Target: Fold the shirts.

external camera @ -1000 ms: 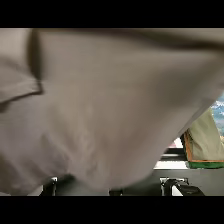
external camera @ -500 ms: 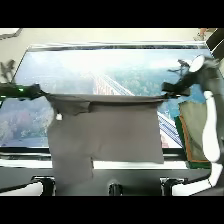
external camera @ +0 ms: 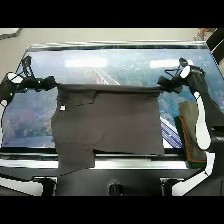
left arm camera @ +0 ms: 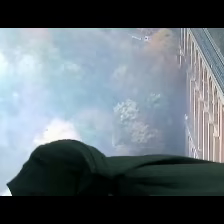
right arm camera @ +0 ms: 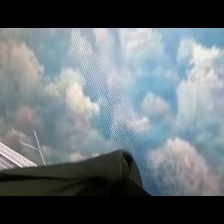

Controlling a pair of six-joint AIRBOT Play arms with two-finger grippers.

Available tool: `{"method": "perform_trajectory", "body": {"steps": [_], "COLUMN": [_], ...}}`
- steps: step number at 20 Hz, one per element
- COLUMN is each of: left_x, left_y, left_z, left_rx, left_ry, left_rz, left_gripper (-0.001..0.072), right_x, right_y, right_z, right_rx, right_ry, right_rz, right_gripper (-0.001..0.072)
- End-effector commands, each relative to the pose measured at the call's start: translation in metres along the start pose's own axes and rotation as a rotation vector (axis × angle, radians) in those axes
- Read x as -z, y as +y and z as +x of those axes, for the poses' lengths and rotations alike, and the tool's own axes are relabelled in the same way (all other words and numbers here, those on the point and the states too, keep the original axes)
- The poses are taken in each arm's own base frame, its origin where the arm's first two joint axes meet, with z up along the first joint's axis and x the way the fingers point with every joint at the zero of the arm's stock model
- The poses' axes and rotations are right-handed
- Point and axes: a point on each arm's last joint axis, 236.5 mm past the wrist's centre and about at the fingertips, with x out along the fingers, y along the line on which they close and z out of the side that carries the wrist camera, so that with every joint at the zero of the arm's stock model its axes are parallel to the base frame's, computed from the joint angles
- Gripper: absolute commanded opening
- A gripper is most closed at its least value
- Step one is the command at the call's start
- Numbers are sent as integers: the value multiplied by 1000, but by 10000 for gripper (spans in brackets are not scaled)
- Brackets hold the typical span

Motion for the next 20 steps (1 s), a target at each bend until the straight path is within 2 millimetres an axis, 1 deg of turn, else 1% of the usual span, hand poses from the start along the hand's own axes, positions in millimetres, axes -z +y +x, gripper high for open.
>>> {"method": "perform_trajectory", "body": {"steps": [1, 2, 4, 6, 7, 9, 10, 11, 13, 15, 16, 17, 18, 19, 20], "left_x": [39, 53, 93, 138, 153, 178, 188, 194, 196, 192, 187, 182, 176, 170, 165], "left_y": [12, 17, 20, 24, 31, 39, 43, 46, 50, 51, 51, 50, 49, 49, 48], "left_z": [-14, -20, -31, -47, -52, -50, -45, -40, -31, -29, -30, -34, -42, -51, -63], "left_rx": [-56, -68, -68, -74, -102, -124, -124, -125, -128, -130, -128, -127, -124, -123, -118], "left_ry": [183, 247, 420, 607, 664, 731, 748, 758, 755, 737, 727, 717, 718, 718, 715], "left_rz": [68, 65, 54, 40, 12, -26, -35, -42, -48, -44, -46, -47, -48, -48, -55], "left_gripper": [41, 41, 41, 41, 41, 41, 41, 41, 41, 45, 102, 271, 437, 473, 473], "right_x": [53, 66, 94, 127, 139, 153, 159, 164, 172, 177, 178, 178, 177, 174, 170], "right_y": [-18, -28, -33, -36, -36, -39, -41, -38, -31, -33, -32, -32, -32, -37, -45], "right_z": [-20, -32, -43, -53, -56, -48, -40, -30, -15, -15, -18, -23, -33, -46, -59], "right_rx": [69, 107, 125, 124, 120, 119, 122, 101, 60, 70, 74, 73, 69, 84, 109], "right_ry": [232, 290, 413, 559, 612, 647, 650, 647, 635, 651, 657, 656, 654, 644, 629], "right_rz": [-132, -158, -161, -147, -142, -131, -109, -85, -50, -27, -15, -17, -46, -83, -87], "right_gripper": [51, 51, 51, 51, 51, 51, 51, 51, 51, 52, 71, 253, 412, 417, 450]}}
